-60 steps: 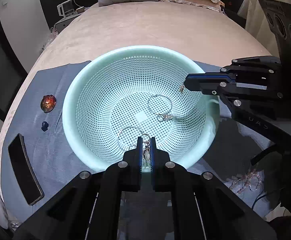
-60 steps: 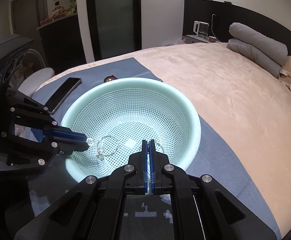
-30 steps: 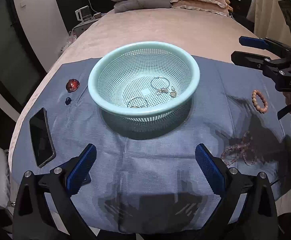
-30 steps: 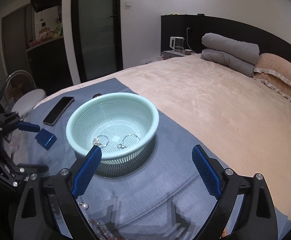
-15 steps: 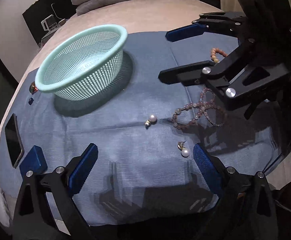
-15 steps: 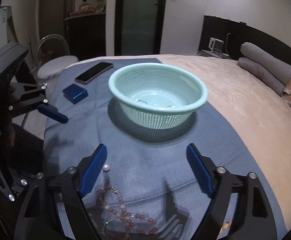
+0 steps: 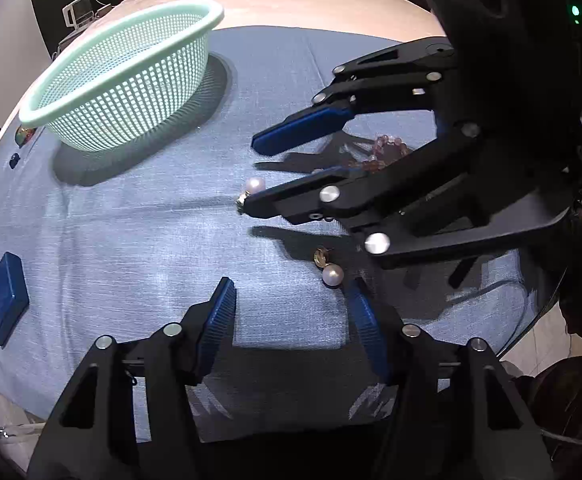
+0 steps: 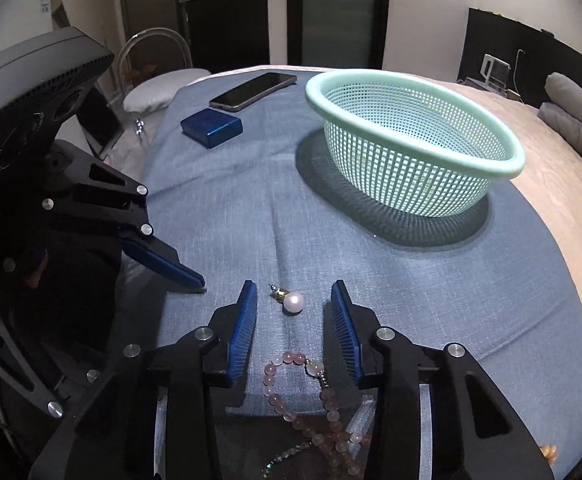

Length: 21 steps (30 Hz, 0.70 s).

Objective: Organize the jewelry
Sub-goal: 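Grasp a pearl earring with the left tool while the right tool grasps another pearl earring, then carry both pearl earrings over the green basket and open both tools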

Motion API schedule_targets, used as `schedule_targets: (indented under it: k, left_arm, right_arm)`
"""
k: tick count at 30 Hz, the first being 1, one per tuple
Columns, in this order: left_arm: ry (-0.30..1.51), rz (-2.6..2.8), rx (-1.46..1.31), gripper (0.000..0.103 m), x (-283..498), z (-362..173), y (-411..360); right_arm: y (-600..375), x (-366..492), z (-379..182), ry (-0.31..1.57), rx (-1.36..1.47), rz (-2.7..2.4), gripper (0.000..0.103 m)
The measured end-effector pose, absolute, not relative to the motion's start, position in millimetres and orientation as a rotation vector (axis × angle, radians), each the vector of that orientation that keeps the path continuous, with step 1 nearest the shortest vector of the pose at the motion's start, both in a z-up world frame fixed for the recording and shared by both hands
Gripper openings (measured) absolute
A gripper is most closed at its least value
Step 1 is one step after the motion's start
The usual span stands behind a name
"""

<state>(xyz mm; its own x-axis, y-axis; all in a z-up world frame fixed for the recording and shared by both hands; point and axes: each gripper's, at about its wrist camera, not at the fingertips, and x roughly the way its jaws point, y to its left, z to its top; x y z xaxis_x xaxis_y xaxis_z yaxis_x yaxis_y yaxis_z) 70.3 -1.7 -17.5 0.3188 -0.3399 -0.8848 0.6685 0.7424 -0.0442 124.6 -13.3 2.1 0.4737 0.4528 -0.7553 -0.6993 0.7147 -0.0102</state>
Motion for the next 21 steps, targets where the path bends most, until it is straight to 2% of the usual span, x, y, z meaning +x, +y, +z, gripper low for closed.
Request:
schedule_targets:
  k: [4, 6, 7, 11, 21]
  left_arm:
    - [1.059, -0.699, 0.354, 0.047, 72, -21, -7]
    - [1.065, -0.702, 0.342, 0.035, 74, -22, -9]
    - [1.067, -0.703, 0.337, 0.033, 76, -23, -10]
    - [1.078, -0.721, 0.322, 0.013, 76, -26, -11]
    - [1.112, -0.715, 0.268, 0.012, 87, -24, 11]
  right_arm:
    - [-13, 126, -4, 0.825, -0.344, 0.693, 0.017]
    - [-16, 128, -4, 0.834, -0.320, 0.685, 0.013]
    - [-17, 129, -4, 0.840, -0.311, 0.684, 0.012]
    - [-16, 128, -6, 0.838, -0.314, 0.669, 0.012]
    - [-35, 125, 4, 0.828, -0.212, 0.649, 0.012]
